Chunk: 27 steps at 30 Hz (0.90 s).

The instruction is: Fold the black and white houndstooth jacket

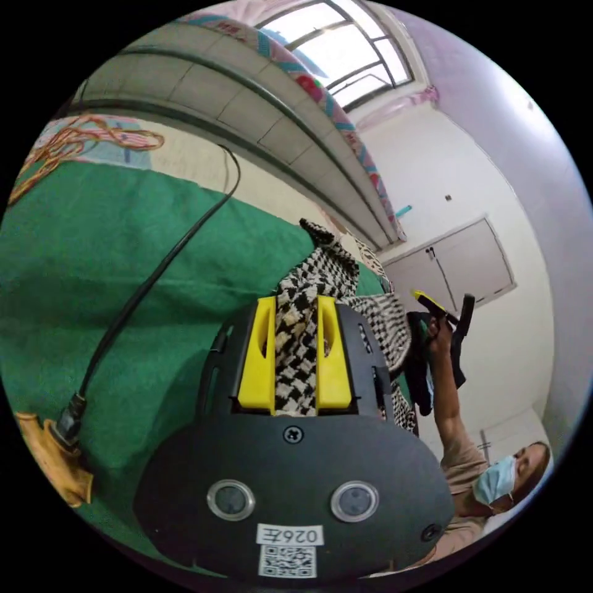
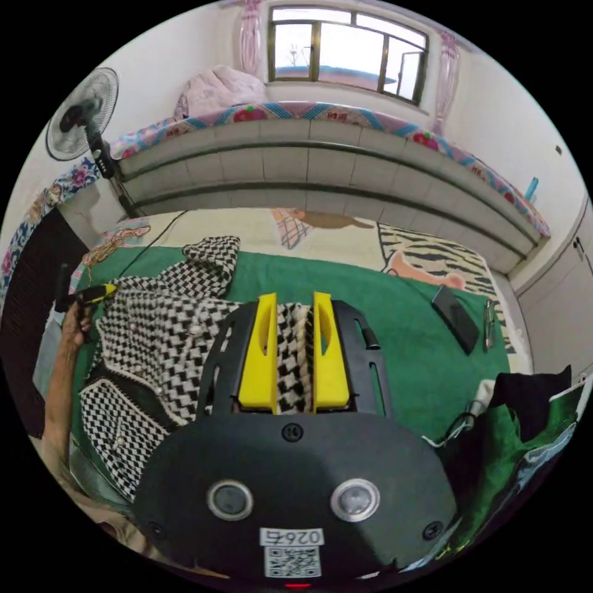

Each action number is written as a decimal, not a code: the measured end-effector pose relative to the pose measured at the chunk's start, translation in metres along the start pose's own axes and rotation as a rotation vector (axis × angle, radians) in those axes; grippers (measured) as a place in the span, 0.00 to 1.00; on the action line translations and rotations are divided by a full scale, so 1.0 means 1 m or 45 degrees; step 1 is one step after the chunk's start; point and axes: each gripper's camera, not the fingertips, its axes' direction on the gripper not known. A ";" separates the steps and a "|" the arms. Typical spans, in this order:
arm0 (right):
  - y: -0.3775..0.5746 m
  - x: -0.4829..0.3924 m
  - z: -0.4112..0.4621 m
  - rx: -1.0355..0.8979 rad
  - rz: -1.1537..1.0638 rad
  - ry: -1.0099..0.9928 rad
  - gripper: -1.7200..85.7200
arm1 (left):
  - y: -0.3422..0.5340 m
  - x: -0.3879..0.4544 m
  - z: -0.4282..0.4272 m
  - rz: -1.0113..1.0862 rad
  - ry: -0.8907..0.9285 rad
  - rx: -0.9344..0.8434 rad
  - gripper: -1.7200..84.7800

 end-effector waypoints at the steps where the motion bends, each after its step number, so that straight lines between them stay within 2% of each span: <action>1: 0.004 -0.001 -0.001 0.021 0.012 -0.038 0.08 | 0.011 -0.008 -0.009 -0.017 0.010 0.041 0.11; 3: 0.032 -0.004 -0.008 0.088 0.029 -0.251 0.08 | 0.034 -0.005 -0.027 0.056 -0.002 0.125 0.10; 5: 0.063 -0.006 -0.011 0.055 0.025 -0.335 0.08 | 0.069 0.012 -0.042 0.205 -0.043 0.137 0.09; 9: 0.146 -0.002 -0.008 -0.101 0.092 -0.132 0.11 | 0.119 0.030 -0.041 0.304 -0.133 -0.110 0.10; 10: 0.156 0.001 -0.007 -0.108 0.117 -0.120 0.12 | 0.136 0.031 -0.045 0.285 -0.139 -0.159 0.13; 12: 0.183 0.015 0.004 -0.166 0.239 -0.305 0.13 | 0.157 0.031 -0.052 0.263 -0.116 -0.183 0.19; 14: 0.193 0.016 0.022 -0.246 0.312 -0.502 0.10 | 0.183 0.032 -0.056 0.327 0.037 -0.056 0.21; 15: 0.194 0.013 0.017 -0.204 0.329 -0.395 0.03 | 0.187 0.031 -0.056 0.324 0.074 -0.037 0.20; 16: 0.192 0.009 0.015 -0.221 0.268 -0.374 0.02 | 0.192 0.031 -0.059 0.303 0.085 -0.033 0.18; 17: 0.188 0.006 0.017 -0.293 0.182 -0.381 0.01 | 0.196 0.031 -0.061 0.272 0.056 -0.048 0.09; 18: 0.187 0.009 0.013 -0.276 0.165 -0.326 0.01 | 0.198 0.032 -0.060 0.261 0.043 -0.090 0.04; 19: 0.188 0.013 0.010 -0.271 0.179 -0.291 0.01 | 0.204 0.031 -0.056 0.184 -0.004 -0.212 0.03; 21: 0.197 0.026 0.004 -0.269 0.250 -0.373 0.02 | 0.220 0.038 -0.066 0.178 -0.019 -0.128 0.01; 22: 0.199 0.025 0.003 -0.286 0.244 -0.394 0.02 | 0.232 0.047 -0.078 0.202 -0.037 -0.016 0.01; 25: 0.212 0.014 -0.028 -0.204 0.243 -0.287 0.03 | 0.254 0.076 -0.103 0.317 -0.162 0.173 0.01; 27: 0.218 -0.008 -0.066 -0.009 0.165 -0.154 0.03 | 0.262 0.101 -0.109 0.434 -0.254 0.233 0.01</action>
